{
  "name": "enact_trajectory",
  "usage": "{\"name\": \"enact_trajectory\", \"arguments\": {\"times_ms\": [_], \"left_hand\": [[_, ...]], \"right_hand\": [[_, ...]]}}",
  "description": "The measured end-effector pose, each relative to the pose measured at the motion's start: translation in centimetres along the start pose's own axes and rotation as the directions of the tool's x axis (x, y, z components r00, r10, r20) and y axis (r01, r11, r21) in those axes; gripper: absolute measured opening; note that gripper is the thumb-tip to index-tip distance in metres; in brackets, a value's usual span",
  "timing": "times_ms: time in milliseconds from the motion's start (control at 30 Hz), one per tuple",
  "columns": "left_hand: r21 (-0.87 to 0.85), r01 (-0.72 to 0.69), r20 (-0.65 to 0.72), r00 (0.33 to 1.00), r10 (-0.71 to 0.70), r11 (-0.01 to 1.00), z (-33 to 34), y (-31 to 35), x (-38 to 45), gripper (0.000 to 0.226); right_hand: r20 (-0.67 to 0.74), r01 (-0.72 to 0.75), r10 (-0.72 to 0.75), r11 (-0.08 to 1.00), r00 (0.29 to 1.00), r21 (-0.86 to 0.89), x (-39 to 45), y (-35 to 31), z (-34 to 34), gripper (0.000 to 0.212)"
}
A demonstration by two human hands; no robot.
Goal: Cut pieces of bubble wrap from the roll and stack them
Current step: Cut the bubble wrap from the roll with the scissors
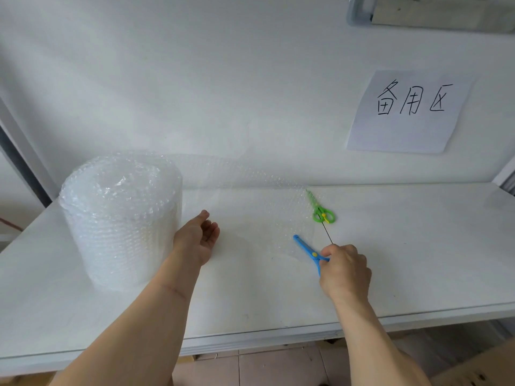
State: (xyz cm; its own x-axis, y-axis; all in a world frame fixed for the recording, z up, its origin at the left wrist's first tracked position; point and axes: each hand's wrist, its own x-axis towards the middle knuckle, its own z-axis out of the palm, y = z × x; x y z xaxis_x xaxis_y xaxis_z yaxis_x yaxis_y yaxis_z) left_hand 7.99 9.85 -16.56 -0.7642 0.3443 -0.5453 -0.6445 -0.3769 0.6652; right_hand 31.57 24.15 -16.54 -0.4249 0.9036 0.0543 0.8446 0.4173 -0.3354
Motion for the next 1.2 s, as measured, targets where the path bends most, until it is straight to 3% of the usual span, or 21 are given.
{"name": "enact_trajectory", "arguments": {"times_ms": [67, 233, 500, 600, 667, 733, 800, 867, 967, 1133, 1200], "left_hand": [[0.001, 0.001, 0.0, 1.0, -0.001, 1.0, 0.1, 0.0, 0.0, 0.01], [0.013, 0.005, -0.001, 1.0, -0.005, 1.0, 0.2, -0.1, 0.2, 0.01], [0.01, 0.005, 0.008, 1.0, -0.005, 1.0, 0.2, -0.1, 0.3, 0.01], [0.012, 0.005, 0.016, 1.0, -0.005, 1.0, 0.2, -0.1, 0.2, 0.01], [0.011, 0.006, 0.027, 1.0, -0.007, 1.0, 0.2, -0.1, 0.2, 0.009], [0.012, 0.006, 0.036, 0.999, -0.007, 1.0, 0.0, 0.0, 0.2, 0.01], [0.021, 0.001, 0.05, 0.999, -0.002, 1.0, 0.0, 0.0, 0.1, 0.01], [0.022, -0.01, 0.064, 0.998, 0.008, 1.0, 0.0, 0.0, -0.1, 0.011], [0.014, -0.021, 0.069, 0.997, 0.02, 1.0, 0.0, 0.0, -0.3, 0.017], [0.064, -0.034, 0.079, 0.996, 0.029, 0.997, 0.3, 0.0, -0.5, 0.018], [0.083, -0.036, 0.081, 0.996, 0.029, 0.996, 0.5, 0.1, -0.6, 0.019]], "right_hand": [[0.021, -0.035, 0.036, 0.998, 0.999, -0.051, 0.0, 0.0, -0.4, 0.028], [0.183, -0.099, 0.097, 0.995, 0.978, 0.006, 0.8, 0.0, -0.6, 0.036], [0.268, -0.099, 0.126, 0.989, 0.955, -0.113, 2.1, 0.6, -1.3, 0.04], [0.221, -0.098, 0.097, 0.995, 0.97, -0.009, 1.9, 0.6, -1.3, 0.027], [0.173, -0.089, 0.06, 0.982, 0.983, 0.164, 1.4, 0.3, -1.8, 0.024], [0.189, -0.118, 0.029, 0.869, 0.982, 0.481, 0.9, -0.6, -2.7, 0.024], [0.283, -0.224, -0.003, 0.605, 0.959, 0.764, 0.0, -1.9, -3.0, 0.018], [0.421, -0.364, -0.106, 0.343, 0.901, 0.866, -1.1, -3.5, -2.2, 0.015], [0.579, -0.567, -0.234, 0.122, 0.781, 0.815, -3.3, -6.2, 0.1, 0.017], [0.696, -0.729, -0.279, -0.022, 0.662, 0.684, -5.6, -10.0, 2.0, 0.008], [0.709, -0.751, -0.304, -0.034, 0.636, 0.659, -6.1, -10.9, 2.1, 0.019]]}}
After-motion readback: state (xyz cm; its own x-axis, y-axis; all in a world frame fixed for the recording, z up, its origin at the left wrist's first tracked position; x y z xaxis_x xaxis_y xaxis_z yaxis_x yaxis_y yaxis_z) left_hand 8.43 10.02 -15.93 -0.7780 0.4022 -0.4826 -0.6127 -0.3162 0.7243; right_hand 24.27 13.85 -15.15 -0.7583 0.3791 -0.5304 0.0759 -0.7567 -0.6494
